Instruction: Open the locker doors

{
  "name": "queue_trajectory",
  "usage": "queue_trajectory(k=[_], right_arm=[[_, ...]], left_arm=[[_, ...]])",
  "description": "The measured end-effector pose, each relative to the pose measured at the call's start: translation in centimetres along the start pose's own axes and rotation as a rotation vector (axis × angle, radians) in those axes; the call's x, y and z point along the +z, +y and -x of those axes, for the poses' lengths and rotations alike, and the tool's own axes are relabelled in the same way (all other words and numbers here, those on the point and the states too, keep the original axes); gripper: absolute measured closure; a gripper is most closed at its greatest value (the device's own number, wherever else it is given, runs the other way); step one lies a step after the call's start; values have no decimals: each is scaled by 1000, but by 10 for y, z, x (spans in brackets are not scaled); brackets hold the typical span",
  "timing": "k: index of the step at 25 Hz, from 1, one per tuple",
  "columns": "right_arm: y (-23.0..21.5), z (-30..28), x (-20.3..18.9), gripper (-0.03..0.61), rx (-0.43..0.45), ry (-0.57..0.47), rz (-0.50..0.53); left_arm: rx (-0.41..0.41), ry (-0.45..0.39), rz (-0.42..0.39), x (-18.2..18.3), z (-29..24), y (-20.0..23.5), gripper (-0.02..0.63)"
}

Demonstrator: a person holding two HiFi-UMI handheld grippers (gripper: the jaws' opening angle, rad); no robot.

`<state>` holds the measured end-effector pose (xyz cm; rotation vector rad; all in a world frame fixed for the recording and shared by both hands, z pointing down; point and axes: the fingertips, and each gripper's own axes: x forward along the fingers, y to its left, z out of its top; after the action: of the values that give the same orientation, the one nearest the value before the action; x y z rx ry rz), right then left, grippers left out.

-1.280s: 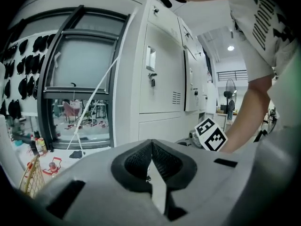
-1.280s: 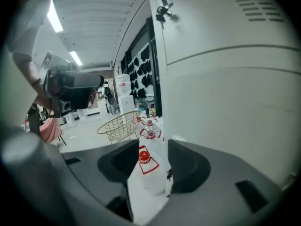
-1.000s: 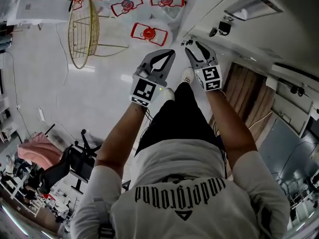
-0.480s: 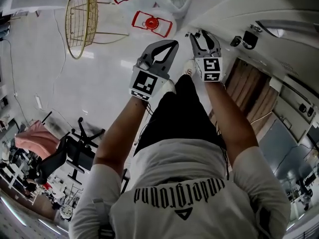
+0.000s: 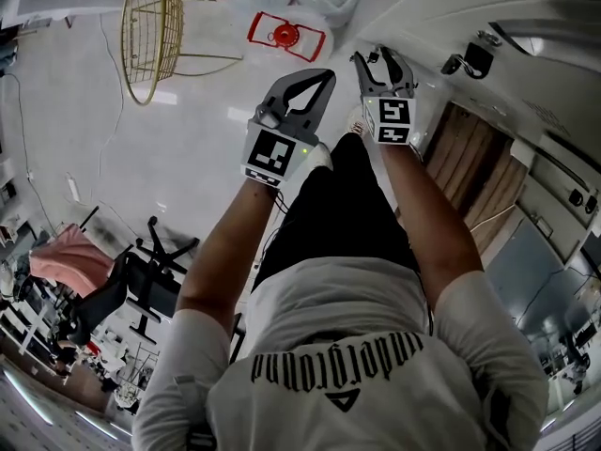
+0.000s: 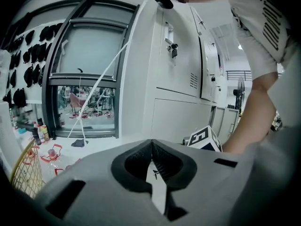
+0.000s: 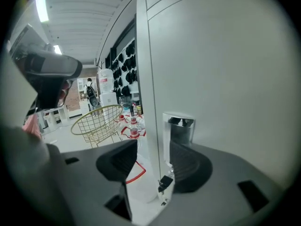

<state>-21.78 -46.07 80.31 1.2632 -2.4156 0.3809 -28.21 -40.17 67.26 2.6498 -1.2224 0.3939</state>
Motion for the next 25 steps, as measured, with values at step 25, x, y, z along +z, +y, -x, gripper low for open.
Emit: queue_trajectory(k=[25], right_arm=[[42,113,-58,460,-243,21,-148]], left_arm=[[-104,-15,-61,-18,80,-76,606]])
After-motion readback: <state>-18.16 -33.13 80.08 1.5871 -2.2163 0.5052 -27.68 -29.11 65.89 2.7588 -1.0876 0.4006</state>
